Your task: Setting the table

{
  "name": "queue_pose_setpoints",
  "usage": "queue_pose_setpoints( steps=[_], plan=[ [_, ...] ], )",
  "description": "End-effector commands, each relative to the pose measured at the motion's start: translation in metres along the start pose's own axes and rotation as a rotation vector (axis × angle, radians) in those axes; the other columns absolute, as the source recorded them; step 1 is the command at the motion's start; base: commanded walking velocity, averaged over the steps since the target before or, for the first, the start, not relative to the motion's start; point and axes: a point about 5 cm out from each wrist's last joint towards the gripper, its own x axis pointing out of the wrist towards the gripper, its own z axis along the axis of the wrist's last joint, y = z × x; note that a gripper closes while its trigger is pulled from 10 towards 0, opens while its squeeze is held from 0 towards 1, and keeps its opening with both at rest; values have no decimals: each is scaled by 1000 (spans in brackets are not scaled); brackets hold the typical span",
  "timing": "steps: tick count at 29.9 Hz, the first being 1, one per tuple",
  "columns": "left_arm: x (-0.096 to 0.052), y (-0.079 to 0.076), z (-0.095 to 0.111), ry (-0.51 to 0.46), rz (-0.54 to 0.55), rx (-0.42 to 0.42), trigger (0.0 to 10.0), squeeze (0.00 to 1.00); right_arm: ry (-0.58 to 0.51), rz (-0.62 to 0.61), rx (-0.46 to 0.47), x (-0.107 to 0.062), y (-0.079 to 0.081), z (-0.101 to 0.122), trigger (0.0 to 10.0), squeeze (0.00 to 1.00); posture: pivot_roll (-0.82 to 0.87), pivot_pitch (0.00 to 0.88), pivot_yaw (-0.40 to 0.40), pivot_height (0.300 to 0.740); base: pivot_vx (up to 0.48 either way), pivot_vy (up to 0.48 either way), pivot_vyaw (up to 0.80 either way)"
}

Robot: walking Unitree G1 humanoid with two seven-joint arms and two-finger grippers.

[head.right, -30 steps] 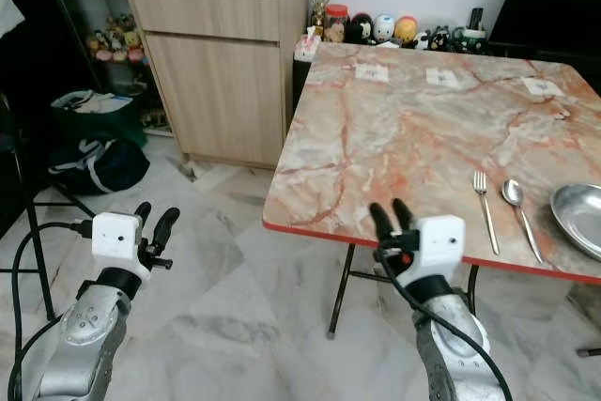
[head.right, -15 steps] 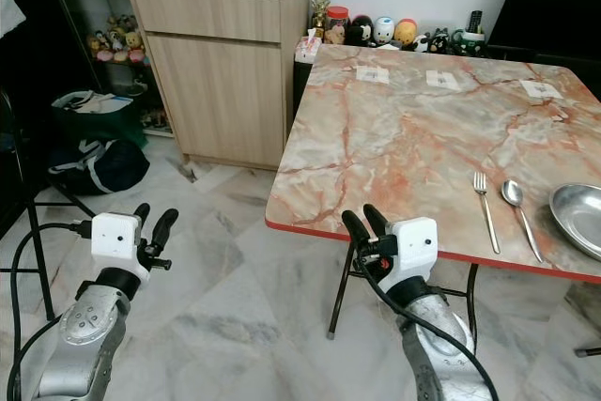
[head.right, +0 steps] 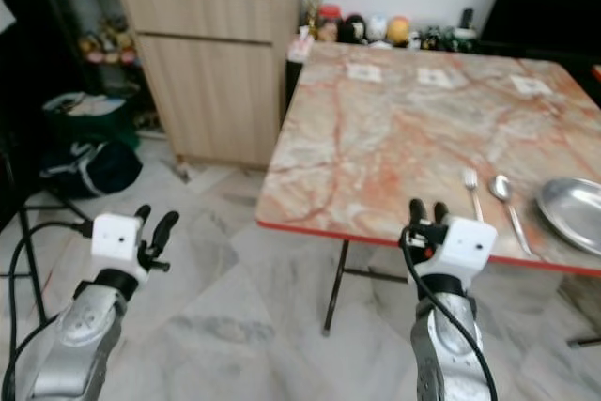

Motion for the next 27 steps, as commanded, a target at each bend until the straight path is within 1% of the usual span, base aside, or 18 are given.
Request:
queue_pose_setpoints(
  steps=[1, 14, 23, 27],
  plan=[
    [3, -7, 6, -18, -32, 6, 10000, 0, 7, 0, 1, -2, 0, -3, 10000, 0, 81, 0, -24, 740, 0, -480, 0],
    [3, -11, 6, -17, -48, 3, 10000, 0, 4, 22, 8, -3, 13, -5, 10000, 0, 82, 0, -24, 740, 0, -480, 0],
    [5, -11, 7, -19, -46, 0, 10000, 0, 5, 11, 2, -3, 11, -6, 10000, 0, 86, 0, -26, 740, 0, -474, 0],
    [4, -11, 6, -15, -46, 1, 10000, 0, 9, 4, -3, -6, 9, -8, 10000, 0, 86, 0, -25, 740, 0, -405, 0]
  ],
)
